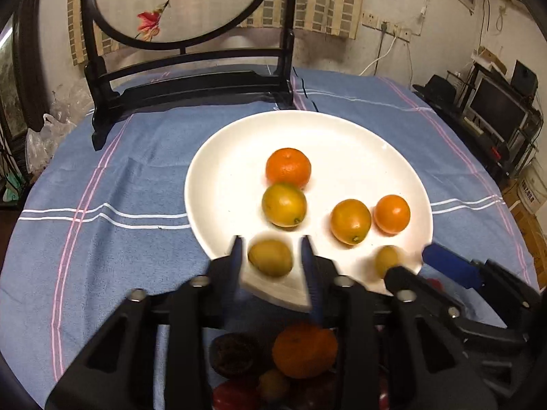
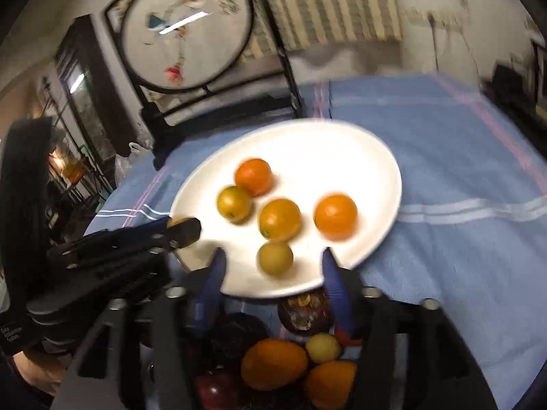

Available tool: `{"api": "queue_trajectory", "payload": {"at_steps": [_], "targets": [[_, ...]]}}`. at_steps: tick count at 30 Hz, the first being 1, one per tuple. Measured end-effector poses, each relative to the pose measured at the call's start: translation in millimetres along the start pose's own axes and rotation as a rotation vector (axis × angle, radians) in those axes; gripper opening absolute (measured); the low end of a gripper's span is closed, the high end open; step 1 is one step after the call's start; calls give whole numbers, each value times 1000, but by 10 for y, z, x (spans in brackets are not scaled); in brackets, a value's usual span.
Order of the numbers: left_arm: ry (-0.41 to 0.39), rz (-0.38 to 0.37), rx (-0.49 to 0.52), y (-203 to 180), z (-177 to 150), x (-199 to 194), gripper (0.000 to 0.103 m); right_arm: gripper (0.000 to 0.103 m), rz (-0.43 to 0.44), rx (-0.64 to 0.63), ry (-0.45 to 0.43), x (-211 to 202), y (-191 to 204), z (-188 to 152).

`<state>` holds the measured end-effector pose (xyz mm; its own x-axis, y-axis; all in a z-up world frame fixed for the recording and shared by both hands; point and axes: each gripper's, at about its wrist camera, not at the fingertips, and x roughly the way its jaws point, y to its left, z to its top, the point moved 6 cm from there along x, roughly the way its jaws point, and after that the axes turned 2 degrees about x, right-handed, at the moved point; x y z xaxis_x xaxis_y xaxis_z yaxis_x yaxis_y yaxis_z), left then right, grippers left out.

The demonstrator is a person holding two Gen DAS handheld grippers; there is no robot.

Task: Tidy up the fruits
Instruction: 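Carry both small fruits over the white plate and open both tools, then grasp a dark purple round fruit with the left tool while the right grasps an orange tomato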

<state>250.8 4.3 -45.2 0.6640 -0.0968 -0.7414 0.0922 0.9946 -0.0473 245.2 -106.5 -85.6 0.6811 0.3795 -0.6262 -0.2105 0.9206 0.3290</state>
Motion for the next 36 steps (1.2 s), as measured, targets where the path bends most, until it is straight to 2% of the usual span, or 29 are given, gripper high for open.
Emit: {"api": "queue_trajectory", "payload": {"at_steps": [1, 2, 4, 5, 12, 20, 24, 29, 36], "targets": [[-15, -3, -12, 30, 10, -41, 45, 61, 28, 16, 11, -4, -14, -4], [-43, -8, -37, 82, 22, -127, 54, 62, 32, 24, 4, -25, -28, 1], [-67, -13, -62, 149, 22, -239, 69, 66, 13, 17, -16, -101, -48, -6], [-75, -11, -66, 186, 12, -294, 71, 67, 13, 13, -22, -126, -45, -11], [-42, 27, -116, 500, -367, -523, 72, 71, 22, 25, -29, -290, -90, -101], [12, 58, -145, 735, -813, -649, 76, 79, -4, -2, -14, -544, -172, -524], [34, 66, -129, 700, -962, -645, 77, 82, -41, -36, 8, -591, -209, -698], [42, 56, -93, 555, -1085, -687, 79, 82, -35, -43, 14, -682, -216, -763], [59, 2, -17, 214, -1214, -736, 80, 82, -32, -52, 41, -709, -221, -848]]}}
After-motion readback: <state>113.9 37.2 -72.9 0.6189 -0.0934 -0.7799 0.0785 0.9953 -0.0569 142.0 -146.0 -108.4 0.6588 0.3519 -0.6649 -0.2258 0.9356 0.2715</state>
